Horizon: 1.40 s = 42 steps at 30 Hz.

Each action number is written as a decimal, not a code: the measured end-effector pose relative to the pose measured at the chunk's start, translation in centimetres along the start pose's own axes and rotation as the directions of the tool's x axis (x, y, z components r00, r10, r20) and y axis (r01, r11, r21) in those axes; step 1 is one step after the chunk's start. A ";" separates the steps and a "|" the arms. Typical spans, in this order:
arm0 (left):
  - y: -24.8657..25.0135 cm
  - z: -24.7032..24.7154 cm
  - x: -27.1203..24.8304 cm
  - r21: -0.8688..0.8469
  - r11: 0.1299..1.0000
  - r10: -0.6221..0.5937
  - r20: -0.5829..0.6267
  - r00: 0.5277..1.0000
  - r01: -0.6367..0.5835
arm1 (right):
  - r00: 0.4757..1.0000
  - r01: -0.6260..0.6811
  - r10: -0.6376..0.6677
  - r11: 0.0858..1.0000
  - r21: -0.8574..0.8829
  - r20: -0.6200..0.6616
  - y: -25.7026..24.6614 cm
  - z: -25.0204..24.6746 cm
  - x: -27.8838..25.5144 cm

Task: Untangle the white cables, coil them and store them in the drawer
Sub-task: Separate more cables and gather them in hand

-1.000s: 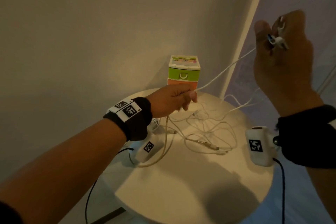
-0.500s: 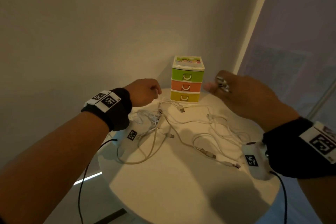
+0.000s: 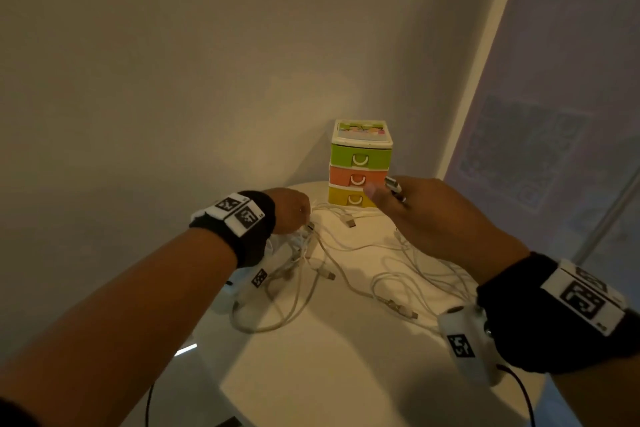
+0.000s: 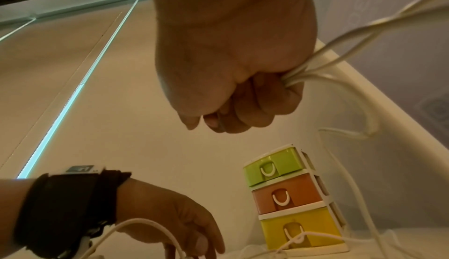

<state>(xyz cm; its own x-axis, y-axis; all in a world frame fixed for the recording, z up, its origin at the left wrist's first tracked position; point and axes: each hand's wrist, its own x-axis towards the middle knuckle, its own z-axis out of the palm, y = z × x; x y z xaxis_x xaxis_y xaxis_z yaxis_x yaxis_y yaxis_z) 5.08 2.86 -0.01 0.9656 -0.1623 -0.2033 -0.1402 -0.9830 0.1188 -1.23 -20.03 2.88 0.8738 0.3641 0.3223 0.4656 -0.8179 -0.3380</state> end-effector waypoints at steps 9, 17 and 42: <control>1.0 -0.1 2.1 0.085 0.995 0.039 0.118 0.992 -0.049 | 0.999 0.022 -0.019 0.994 0.106 -0.036 0.2 0.3 -0.4; 0.7 0.3 2.5 0.185 0.976 0.117 -0.015 0.993 -0.112 | 0.997 -0.072 0.066 0.986 0.150 0.046 -0.7 -0.6 -1.3; 0.9 -4.8 -2.2 -0.069 0.934 0.315 -0.304 0.899 -0.351 | 0.963 -0.080 0.040 0.987 0.141 0.268 -1.2 0.8 -0.5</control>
<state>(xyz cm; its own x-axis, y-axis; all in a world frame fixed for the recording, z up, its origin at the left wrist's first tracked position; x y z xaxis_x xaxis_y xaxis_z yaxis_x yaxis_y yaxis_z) 3.91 2.77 5.20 0.8905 -0.4294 0.1506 -0.4545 -0.8550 0.2497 -2.14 -18.91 2.42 0.8974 0.4370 0.0599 0.4091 -0.7736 -0.4839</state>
